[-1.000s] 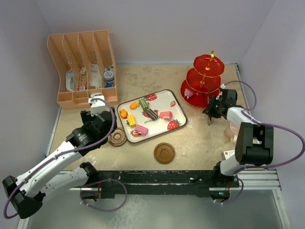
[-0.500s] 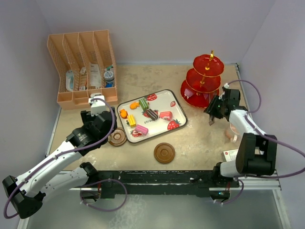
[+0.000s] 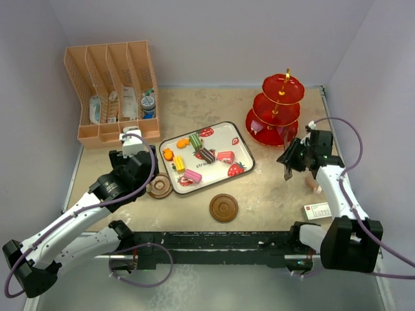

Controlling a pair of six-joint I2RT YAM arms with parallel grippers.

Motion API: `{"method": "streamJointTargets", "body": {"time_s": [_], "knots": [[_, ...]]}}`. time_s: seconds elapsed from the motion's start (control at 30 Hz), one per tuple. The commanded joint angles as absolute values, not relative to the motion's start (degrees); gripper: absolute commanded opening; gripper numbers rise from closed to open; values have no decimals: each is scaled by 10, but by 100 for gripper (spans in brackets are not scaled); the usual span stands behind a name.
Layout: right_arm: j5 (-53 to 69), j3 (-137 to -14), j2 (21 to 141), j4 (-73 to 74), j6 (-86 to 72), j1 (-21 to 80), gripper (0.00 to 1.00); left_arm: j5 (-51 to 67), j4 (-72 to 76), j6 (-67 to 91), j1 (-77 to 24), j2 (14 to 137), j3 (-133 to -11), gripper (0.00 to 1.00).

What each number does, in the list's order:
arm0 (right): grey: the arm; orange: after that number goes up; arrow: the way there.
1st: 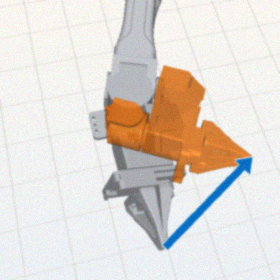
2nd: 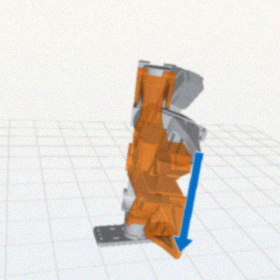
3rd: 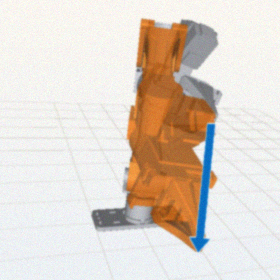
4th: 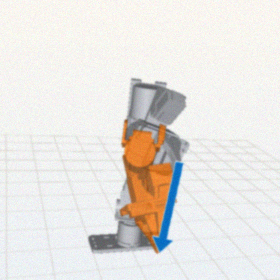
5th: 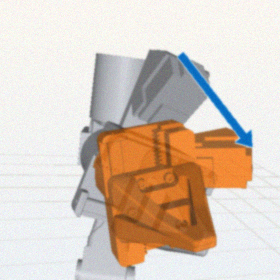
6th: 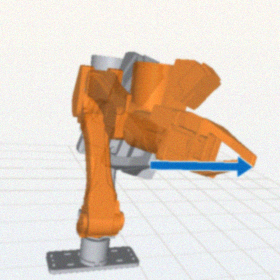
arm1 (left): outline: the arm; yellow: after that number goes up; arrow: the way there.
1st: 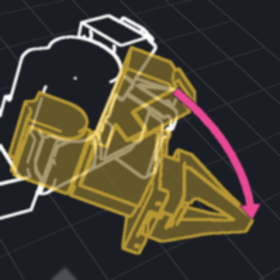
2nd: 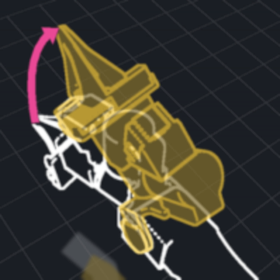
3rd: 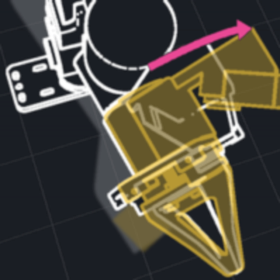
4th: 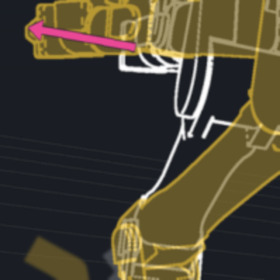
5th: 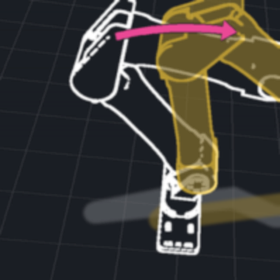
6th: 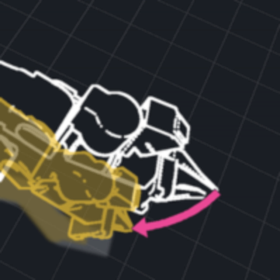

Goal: Serve the afternoon tea
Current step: Place the desert on the desert table, then pick up the desert from the tray.

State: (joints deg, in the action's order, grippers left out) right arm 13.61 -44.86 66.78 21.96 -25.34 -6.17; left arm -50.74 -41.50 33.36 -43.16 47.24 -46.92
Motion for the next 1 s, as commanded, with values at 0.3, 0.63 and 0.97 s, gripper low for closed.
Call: {"method": "streamJointTargets", "body": {"time_s": [0.3,0.63,0.97], "knots": [[279,-396,523,323,-239,-62,38,-509,-405,327,-430,468,-480,85],[323,-381,474,386,-198,-45,38,-508,-404,326,-430,468,-480,85],[188,-422,503,344,-262,141,37,-509,-404,326,-431,469,-480,85]]}}
